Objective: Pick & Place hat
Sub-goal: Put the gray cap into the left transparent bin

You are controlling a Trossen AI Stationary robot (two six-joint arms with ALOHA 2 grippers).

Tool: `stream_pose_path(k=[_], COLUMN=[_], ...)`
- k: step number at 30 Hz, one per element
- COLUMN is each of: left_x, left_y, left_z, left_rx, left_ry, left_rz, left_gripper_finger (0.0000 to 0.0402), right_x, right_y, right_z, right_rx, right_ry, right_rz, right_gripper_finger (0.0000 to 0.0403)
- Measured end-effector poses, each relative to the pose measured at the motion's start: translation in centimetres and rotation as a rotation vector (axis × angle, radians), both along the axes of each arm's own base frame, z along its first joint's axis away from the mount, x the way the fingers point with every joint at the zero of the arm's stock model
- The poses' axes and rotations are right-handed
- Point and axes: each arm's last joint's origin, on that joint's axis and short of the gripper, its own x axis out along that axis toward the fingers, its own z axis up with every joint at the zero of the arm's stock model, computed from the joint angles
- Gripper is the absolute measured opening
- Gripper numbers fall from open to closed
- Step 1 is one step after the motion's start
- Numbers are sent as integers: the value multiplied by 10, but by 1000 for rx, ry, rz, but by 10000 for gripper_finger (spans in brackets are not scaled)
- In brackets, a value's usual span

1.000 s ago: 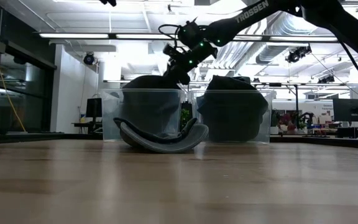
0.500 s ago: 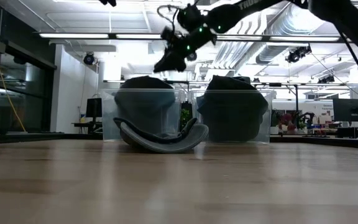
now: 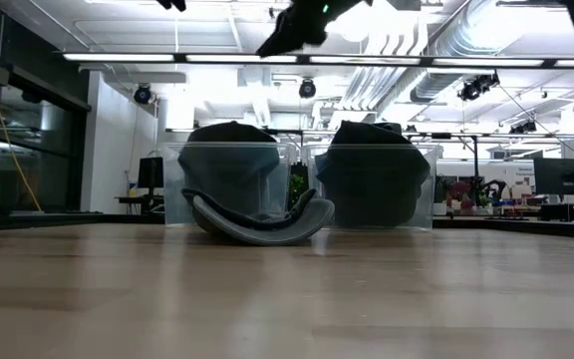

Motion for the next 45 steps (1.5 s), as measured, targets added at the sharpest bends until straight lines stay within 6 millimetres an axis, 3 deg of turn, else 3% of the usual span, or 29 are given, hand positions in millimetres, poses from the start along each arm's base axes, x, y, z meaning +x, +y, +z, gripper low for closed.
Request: stream_pose_path(k=[4,8,12,17,22,28,34,39,45], left_x=[0,5,17,31,44,52,49,48,52], left_y=[-1,-4,-7,-9,-12,-14,-15,-15,-17], left_z=[-1,-7,-28,-62,-100,-139,-159,-166,-172], left_rx=[-69,-169,-242,-289,-336,-409,-400,-385,-489], left_ry=[-19,-43,-7,-6,-42,-71,16,70,-55], left_rz=[-8,-19,-39,-47,-61,-92,-144,-192,-146], left_gripper_finger=[248,248,248,248,248,248,248,248,248], right_x=[-16,-33,-49,-56,-62,-75,-89,-96,-93], right_y=[29,50,63,69,70,74,85,94,97], right_z=[10,5,-6,-23,-59,-125,-179,-202,-208], right_rx=[121,275,429,535,570,619,628,628,682], right_ry=[79,251,451,591,750,950,1040,1062,1018], right_rz=[0,5,46,-40,-90,-117,-105,-87,-185], right_gripper_finger=[195,195,195,195,195,195,195,195,195])
